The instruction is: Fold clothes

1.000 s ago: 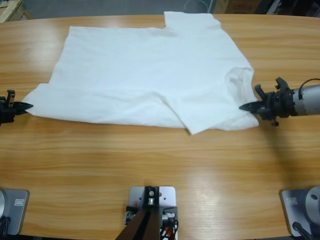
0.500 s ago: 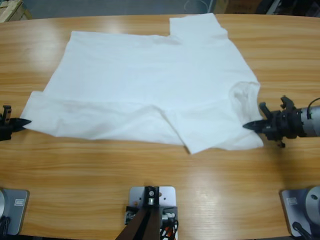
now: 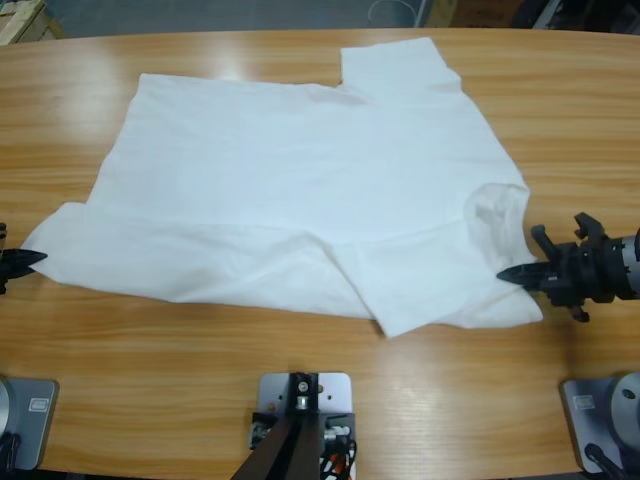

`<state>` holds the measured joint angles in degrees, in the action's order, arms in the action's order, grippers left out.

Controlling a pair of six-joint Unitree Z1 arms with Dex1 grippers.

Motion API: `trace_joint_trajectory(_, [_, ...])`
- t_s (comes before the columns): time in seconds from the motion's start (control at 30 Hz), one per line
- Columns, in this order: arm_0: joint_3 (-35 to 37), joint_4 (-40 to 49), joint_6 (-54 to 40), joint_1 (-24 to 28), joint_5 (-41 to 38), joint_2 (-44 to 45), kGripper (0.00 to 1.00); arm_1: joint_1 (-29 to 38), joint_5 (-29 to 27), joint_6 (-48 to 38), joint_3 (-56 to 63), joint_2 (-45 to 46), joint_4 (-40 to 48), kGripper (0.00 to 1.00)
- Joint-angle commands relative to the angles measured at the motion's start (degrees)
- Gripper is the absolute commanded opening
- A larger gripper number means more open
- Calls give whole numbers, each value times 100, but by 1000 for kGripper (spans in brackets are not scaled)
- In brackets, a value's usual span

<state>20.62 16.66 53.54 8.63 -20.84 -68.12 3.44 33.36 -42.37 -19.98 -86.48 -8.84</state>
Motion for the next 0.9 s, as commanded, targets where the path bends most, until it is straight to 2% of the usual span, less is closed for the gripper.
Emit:
trace_joint_trajectory(0.03, [164,74,-151,51,19,-429,629,56,-40,-53,-6,-211,-66,999])
trace_joint_trajectory(0.1, [220,74,-215,42,-4,-488,764,60,-44,-52,-15,-246,-66,1000])
trace_joint_trajectory(0.23, [287,74,-280,-14,-43,-557,779,60,-31,-45,-45,-333,-66,1000])
trace_joint_trajectory(0.37, [496,74,-438,-195,-67,-692,835,60,-1,-31,-59,-376,-66,1000])
trace_joint_trajectory(0.57, [1050,272,-985,-297,-368,-1070,839,60,76,24,-68,-399,-66,1000])
trace_joint_trajectory(0.77, [1596,951,-1259,-277,-394,-949,839,60,183,63,-94,-456,-74,1000])
trace_joint_trajectory(0.9, [2243,1464,-1609,-281,-417,-981,839,60,254,71,-94,-408,-74,1000])
